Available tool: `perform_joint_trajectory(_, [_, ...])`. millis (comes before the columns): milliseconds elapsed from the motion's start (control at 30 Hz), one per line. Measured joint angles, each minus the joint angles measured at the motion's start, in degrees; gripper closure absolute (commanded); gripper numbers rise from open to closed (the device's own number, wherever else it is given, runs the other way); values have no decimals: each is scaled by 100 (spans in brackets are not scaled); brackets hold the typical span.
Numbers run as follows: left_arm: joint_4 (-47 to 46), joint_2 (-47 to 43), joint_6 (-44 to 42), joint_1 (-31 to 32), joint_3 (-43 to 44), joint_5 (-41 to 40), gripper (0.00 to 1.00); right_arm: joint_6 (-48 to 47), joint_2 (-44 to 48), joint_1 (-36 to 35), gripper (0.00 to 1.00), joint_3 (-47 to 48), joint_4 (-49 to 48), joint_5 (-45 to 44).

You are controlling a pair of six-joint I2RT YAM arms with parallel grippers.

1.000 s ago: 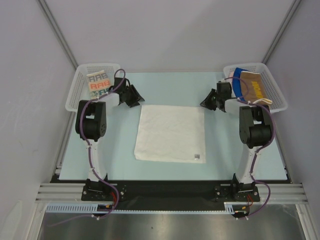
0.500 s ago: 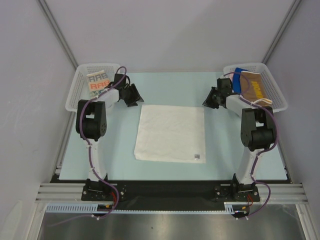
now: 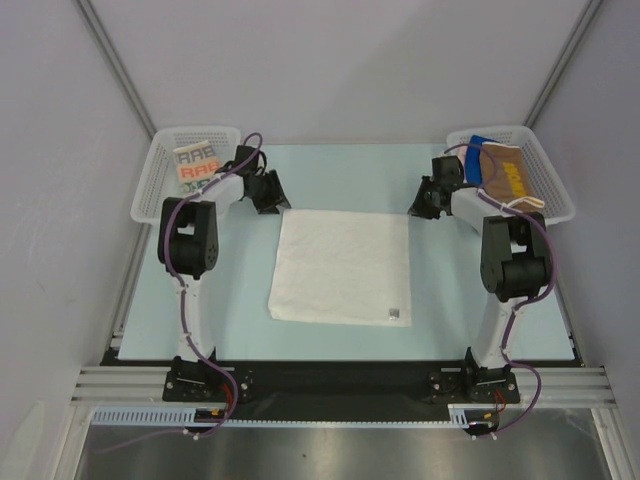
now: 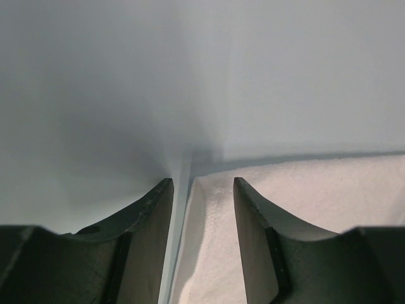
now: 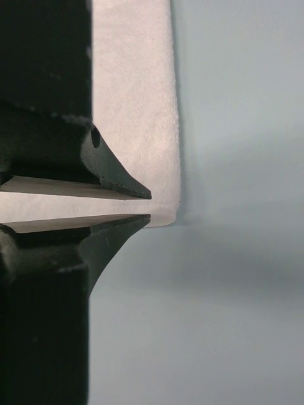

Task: Fold and stack the towels
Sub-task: Fold the towel

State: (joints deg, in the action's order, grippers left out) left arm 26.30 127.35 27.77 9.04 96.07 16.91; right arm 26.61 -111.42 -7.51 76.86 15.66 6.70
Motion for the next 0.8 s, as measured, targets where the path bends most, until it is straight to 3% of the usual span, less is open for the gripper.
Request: perform_joint_trajectory(800, [356,289,-284,114,496,-131,61,-337,-601,-190,74,435,334,-238])
